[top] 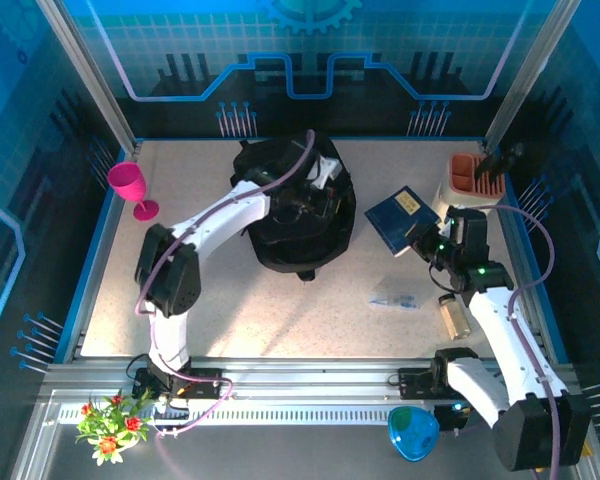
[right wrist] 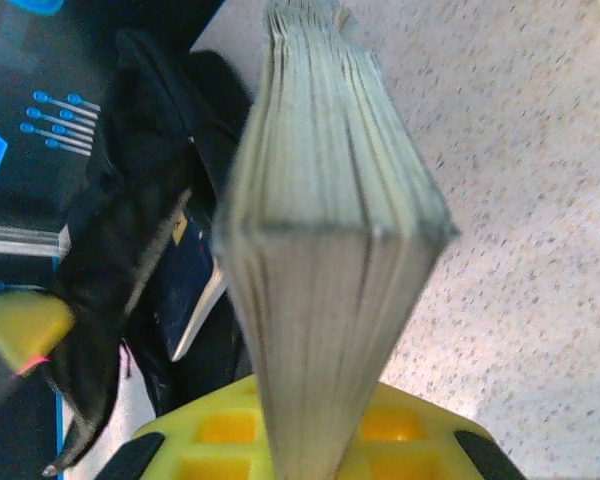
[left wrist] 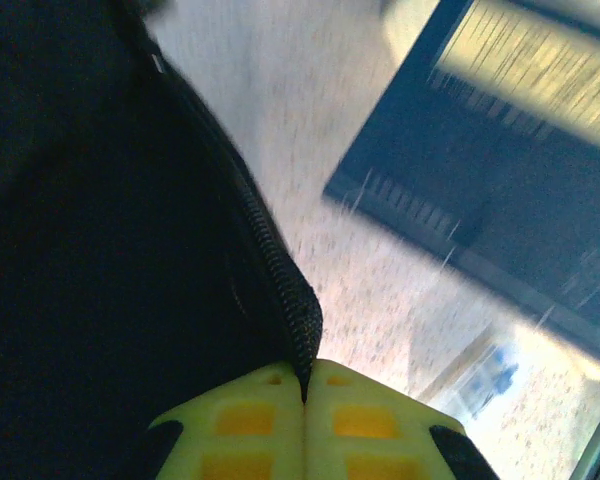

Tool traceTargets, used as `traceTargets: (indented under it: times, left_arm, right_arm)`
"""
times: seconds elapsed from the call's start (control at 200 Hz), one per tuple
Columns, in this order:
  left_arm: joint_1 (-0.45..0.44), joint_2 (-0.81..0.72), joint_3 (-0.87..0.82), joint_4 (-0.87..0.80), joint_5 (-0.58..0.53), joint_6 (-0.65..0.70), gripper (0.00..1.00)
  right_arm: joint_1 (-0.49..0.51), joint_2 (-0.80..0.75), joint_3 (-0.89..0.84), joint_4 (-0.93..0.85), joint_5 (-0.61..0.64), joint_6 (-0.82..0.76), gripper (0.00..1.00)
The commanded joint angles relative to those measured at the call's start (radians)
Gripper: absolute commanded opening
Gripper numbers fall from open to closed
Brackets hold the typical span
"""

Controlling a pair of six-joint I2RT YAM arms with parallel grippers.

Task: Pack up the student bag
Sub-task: Open the student bag at the top-center of the table.

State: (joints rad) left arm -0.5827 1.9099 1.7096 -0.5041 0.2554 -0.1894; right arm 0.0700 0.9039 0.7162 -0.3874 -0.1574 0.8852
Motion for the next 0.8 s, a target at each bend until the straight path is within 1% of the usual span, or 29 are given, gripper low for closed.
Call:
traceTargets:
  times: [0.0, 0.14, 0.26, 0.335, 0.41, 0.53, 0.61, 0.68, 0.795]
  left_arm:
    - [-0.007, -0.084, -0.023, 0.152, 0.008, -0.04, 0.04]
    - [-0.008, -0.098, -0.044, 0.239, 0.027, -0.085, 0.03]
    - [-0.01, -0.081, -0.026, 0.251, 0.039, -0.109, 0.03]
    - [-0.01, -0.07, -0.019, 0.244, 0.028, -0.111, 0.03]
    - [-0.01, -0.065, -0.016, 0.231, 0.006, -0.108, 0.03]
    - [-0.008, -0.06, -0.019, 0.213, -0.033, -0.104, 0.03]
    - [-0.008, -0.054, -0.016, 0.208, -0.039, -0.101, 0.03]
    - [-0.007, -0.042, -0.004, 0.203, -0.037, -0.102, 0.03]
    - [-0.007, -0.008, 0.046, 0.173, -0.04, -0.112, 0.03]
  right_arm:
    - [0.086, -0.02, 0.048, -0.029, 0.006, 0.038, 0.05]
    - [0.224, 0.027, 0.039, 0.045, 0.033, 0.108, 0.05]
    - [0.319, 0.077, 0.034, 0.133, 0.062, 0.162, 0.05]
    - [0.366, 0.074, 0.035, 0.136, 0.135, 0.185, 0.05]
    - [0.408, 0.039, 0.05, 0.083, 0.258, 0.179, 0.05]
    - [0.416, -0.031, 0.069, -0.036, 0.415, 0.169, 0.05]
    - [0.416, -0.076, 0.068, -0.08, 0.469, 0.159, 0.05]
    - [0.415, -0.098, 0.062, -0.074, 0.457, 0.149, 0.05]
    - [0.418, -0.108, 0.021, 0.017, 0.374, 0.168, 0.05]
